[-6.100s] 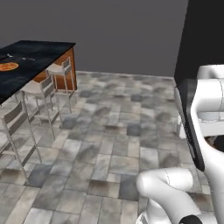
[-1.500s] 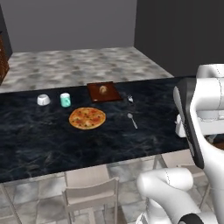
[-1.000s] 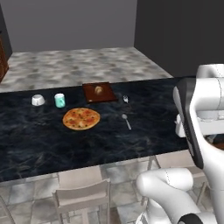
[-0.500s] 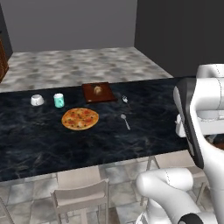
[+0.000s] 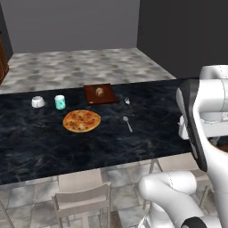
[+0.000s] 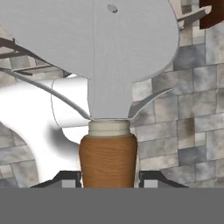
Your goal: Take the pizza cutter from the drawer on the left and place it on the dining counter for cutting.
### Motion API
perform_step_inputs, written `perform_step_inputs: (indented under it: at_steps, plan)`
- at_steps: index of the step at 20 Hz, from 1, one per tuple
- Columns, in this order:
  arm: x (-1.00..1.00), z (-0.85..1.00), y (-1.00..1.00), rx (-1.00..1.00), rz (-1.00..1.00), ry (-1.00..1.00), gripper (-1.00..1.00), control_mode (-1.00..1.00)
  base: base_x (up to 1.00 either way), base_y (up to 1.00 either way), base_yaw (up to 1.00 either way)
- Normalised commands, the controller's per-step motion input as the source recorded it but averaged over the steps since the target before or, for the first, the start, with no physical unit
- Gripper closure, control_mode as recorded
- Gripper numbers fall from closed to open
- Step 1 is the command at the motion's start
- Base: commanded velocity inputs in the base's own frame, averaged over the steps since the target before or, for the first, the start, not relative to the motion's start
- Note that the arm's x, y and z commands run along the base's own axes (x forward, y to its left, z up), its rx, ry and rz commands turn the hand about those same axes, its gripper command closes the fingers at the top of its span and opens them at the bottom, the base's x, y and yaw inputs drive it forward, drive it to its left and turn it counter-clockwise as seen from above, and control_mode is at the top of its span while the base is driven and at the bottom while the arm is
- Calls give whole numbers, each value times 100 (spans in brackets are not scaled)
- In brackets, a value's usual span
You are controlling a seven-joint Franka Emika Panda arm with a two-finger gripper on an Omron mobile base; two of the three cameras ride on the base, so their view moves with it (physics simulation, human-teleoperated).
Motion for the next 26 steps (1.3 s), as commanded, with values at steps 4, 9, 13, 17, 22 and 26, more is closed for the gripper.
perform_step_inputs:
  at_steps: [4,9,13,17,22,26]
  plan:
    - [81,0,39,0,0,0,100,-100,0,0,0]
    - [100,0,75,1,1,1,100,-100,0,0,0]
    - [98,0,57,8,1,0,100,-100,0,0,0]
    - [100,-4,33,14,0,-2,100,-100,0,0,0]
    - [100,-18,44,5,5,-10,100,-100,0,0,0]
    - [98,-16,44,-3,2,-4,100,-100,0,0,0]
